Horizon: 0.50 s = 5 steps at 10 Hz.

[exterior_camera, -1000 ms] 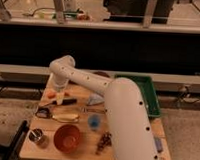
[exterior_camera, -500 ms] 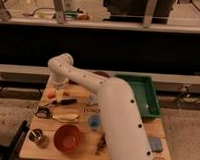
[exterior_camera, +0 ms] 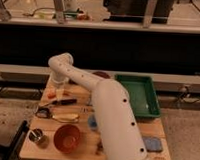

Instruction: Place pepper in tray

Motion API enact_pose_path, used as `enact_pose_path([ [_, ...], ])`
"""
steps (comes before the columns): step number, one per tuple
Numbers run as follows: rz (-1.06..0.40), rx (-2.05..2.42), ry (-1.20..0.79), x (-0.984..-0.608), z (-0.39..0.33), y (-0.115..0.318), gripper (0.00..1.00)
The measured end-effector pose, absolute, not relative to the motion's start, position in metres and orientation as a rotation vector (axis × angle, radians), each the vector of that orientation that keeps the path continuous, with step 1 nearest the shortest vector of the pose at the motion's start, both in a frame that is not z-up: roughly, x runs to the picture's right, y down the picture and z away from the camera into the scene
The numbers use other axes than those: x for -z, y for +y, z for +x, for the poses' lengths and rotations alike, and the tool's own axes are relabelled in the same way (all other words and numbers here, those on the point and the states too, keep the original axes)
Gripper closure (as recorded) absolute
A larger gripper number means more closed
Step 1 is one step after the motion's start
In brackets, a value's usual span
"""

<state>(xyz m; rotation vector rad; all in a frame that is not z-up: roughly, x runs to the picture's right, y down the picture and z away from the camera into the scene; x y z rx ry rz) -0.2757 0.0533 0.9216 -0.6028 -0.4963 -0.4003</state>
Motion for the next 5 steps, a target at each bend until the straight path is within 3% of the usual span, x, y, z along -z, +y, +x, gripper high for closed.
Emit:
enact_pose_path([
  [5,-0.626,0.414,-0.506,-0.9339,-0.2802,0.0584,0.20],
])
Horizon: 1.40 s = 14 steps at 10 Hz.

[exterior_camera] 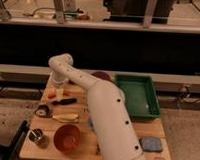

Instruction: Place pepper in tray

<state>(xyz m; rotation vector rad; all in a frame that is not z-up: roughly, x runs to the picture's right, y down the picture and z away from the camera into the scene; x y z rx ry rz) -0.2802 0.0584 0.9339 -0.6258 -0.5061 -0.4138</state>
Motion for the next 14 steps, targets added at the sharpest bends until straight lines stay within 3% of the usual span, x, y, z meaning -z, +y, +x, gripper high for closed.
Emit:
enact_pose_path([
  [1,-0.625,0.416,-0.510,-0.935,-0.281,0.059,0.22],
  [3,-0.621,0.419,-0.518,-0.934,-0.283,0.058,0.40],
  [4,-0.617,0.424,-0.520,-0.932,-0.284,0.057,0.42],
  [14,-0.628,0.478,-0.526,-0.925,-0.299,0.052,0.36],
])
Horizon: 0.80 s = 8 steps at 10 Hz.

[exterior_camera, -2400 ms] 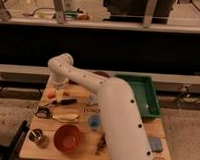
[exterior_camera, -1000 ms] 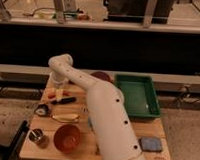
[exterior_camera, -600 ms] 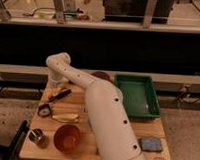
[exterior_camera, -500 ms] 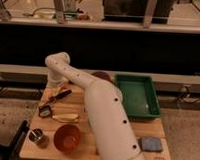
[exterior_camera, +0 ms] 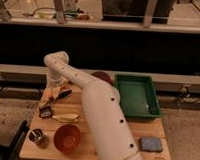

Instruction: Place pepper in tray

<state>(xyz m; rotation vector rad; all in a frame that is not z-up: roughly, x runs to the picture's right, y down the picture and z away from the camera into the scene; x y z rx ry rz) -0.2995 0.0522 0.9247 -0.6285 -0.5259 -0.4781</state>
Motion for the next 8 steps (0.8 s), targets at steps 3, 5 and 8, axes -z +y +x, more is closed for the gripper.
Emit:
enact_pose_path([
  [3,-0.635,0.484,-0.545,-0.931,-0.305,0.057,0.44],
  [5,-0.625,0.494,-0.550,-0.928,-0.311,0.054,0.45],
  [8,-0.597,0.532,-0.559,-0.914,-0.326,0.043,0.45],
])
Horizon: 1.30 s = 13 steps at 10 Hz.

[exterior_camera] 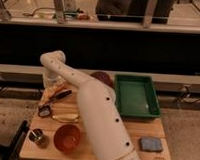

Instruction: Place pepper in tray

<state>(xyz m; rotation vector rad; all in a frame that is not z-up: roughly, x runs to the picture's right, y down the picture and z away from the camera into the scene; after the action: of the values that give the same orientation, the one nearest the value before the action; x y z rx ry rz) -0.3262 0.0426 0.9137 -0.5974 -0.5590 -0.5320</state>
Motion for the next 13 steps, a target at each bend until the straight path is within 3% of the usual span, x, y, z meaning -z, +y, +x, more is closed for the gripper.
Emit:
enact_pose_path([
  [13,-0.631,0.549,-0.565,-0.954,-0.307,0.059,0.45],
])
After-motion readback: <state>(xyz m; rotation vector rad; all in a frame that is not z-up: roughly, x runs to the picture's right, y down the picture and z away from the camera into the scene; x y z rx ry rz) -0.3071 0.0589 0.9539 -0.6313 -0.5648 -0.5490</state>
